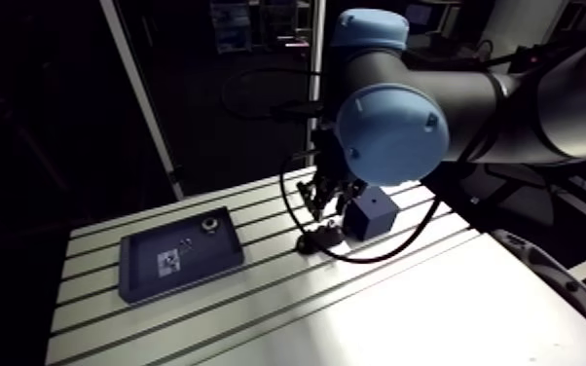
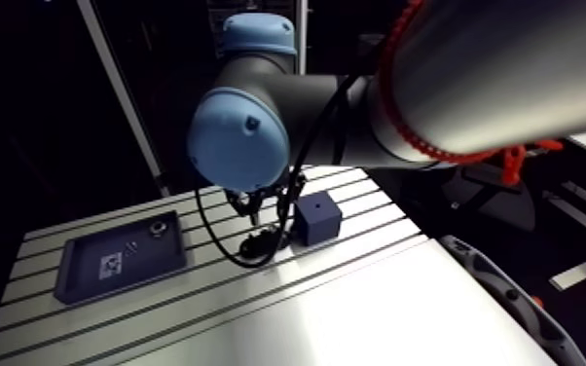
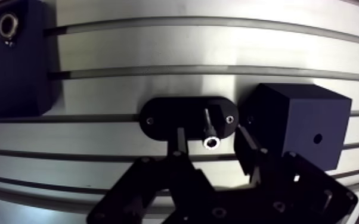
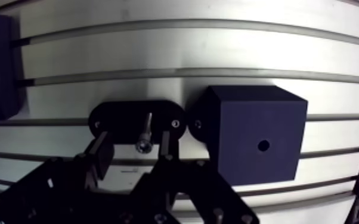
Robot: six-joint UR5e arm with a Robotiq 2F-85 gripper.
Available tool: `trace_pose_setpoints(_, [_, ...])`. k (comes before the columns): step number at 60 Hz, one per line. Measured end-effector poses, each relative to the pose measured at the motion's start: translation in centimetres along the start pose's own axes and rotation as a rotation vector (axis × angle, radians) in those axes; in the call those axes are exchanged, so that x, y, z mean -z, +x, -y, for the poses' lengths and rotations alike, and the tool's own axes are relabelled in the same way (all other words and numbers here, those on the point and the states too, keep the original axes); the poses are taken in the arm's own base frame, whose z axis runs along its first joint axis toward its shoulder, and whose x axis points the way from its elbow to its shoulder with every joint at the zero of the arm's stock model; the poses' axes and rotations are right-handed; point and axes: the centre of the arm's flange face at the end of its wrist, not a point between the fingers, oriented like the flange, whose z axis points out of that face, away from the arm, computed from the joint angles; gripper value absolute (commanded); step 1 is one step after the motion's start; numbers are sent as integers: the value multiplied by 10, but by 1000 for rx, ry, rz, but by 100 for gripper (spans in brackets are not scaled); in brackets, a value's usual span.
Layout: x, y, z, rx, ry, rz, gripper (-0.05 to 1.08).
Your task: Pick up the M10 bolt and insert it into the hole until fully seated.
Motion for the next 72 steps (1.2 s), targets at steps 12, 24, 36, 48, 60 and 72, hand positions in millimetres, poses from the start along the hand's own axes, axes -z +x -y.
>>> trace_pose_setpoints(12, [-4,-1,-1,-2,2,6,47])
trace_pose_setpoints(24, [-7,0,-3,1,-2,0,47])
trace_pose_setpoints(36, [-9,1,-5,3,-14,2,47])
trace_pose_setpoints(48, [-10,-1,-6,4,-25,9,47])
trace_pose_setpoints(60, [-10,-2,-6,5,-28,11,47])
trace_pose_setpoints(72, [-10,-4,-5,5,-27,15,47])
